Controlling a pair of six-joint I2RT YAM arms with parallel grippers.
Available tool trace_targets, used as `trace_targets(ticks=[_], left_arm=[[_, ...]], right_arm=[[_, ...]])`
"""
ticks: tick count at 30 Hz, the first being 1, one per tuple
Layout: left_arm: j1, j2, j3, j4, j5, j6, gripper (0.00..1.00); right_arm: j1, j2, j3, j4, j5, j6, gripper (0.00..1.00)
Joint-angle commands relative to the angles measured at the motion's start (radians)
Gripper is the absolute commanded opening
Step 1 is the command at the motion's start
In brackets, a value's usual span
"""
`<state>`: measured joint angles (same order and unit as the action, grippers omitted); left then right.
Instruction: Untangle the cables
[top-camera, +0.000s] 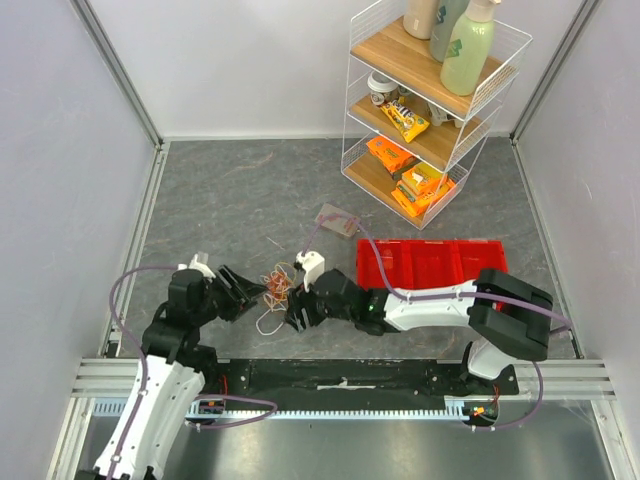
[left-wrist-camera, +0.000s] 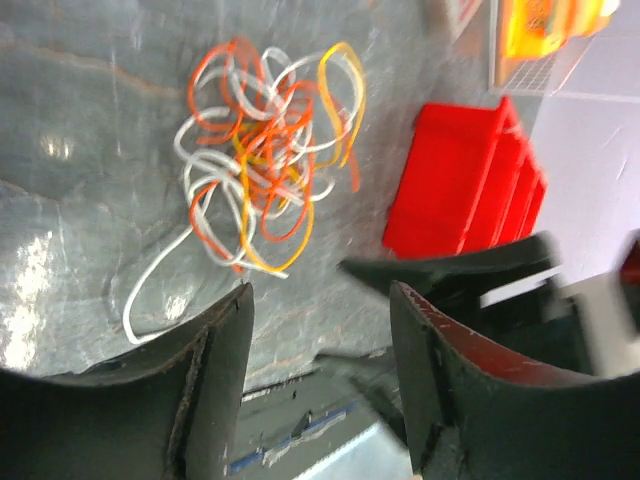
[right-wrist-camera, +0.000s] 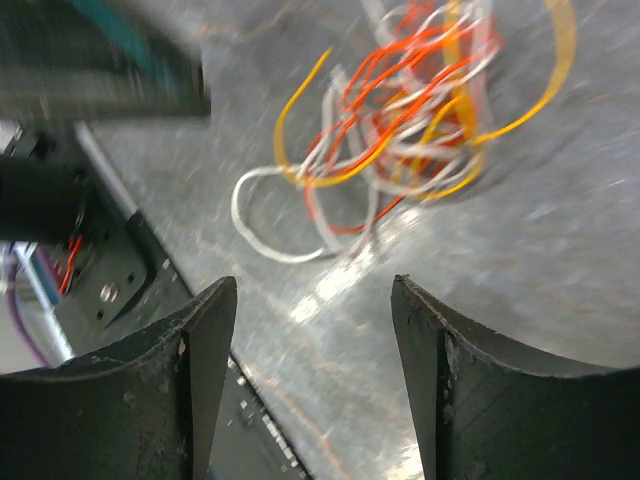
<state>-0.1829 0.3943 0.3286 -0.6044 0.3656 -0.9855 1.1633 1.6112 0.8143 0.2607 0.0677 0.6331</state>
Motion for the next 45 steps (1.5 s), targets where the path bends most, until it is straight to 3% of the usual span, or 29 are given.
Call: trace_targets(ticks=[1,7,11,13,20,26,28,30,32,35,41,45], left_arm=[[0.002,-0.122,0.141,-0.055,-0.132,0.008,0.61],[0.0,-0.218,0.351,-0.234,-0.414,0.079,0.58],[-0.004,-0.221,0.484,-0.319,-0.608,0.142,0.58],[-0.01,-0.219,0.524,-0.331,-0.658,0.174,0.57],[-0.033,-0.245,0.538,-0.321,-0.676,0.211,0.55],[-0.04,-0.262,0.484,-0.284,-0.613,0.212,0.53],[-0.04,-0.265,0.472,-0.276,-0.605,0.212,0.53],[-0.04,-0.264,0.471,-0.273,-0.593,0.214,0.53],[-0.04,-0.261,0.474,-0.268,-0.58,0.22,0.53],[-0.04,-0.256,0.463,-0.259,-0.559,0.222,0.53],[-0.04,-0.25,0.444,-0.224,-0.507,0.209,0.52],[-0.04,-0.265,0.466,-0.221,-0.524,0.186,0.52]], right_arm=[[0.073,0.019,-0.066,0.224,-0.02,0.043,0.7],[0.159,0.133,0.049,0.177,0.033,-0.006,0.67],[0.167,0.251,0.239,-0.052,0.139,0.027,0.49],[0.176,0.305,0.307,-0.113,0.178,0.037,0.45],[0.206,0.441,0.508,-0.328,0.32,0.045,0.5],[0.225,0.493,0.548,-0.373,0.372,0.037,0.49],[0.234,0.507,0.569,-0.396,0.403,0.034,0.41],[0.24,0.509,0.583,-0.428,0.449,0.03,0.2],[0.24,0.475,0.576,-0.451,0.48,0.027,0.0],[0.239,0.319,0.499,-0.416,0.465,-0.009,0.0],[0.141,-0.084,0.419,-0.27,0.117,-0.062,0.0],[0.032,-0.137,0.71,-0.414,-0.052,-0.087,0.0]])
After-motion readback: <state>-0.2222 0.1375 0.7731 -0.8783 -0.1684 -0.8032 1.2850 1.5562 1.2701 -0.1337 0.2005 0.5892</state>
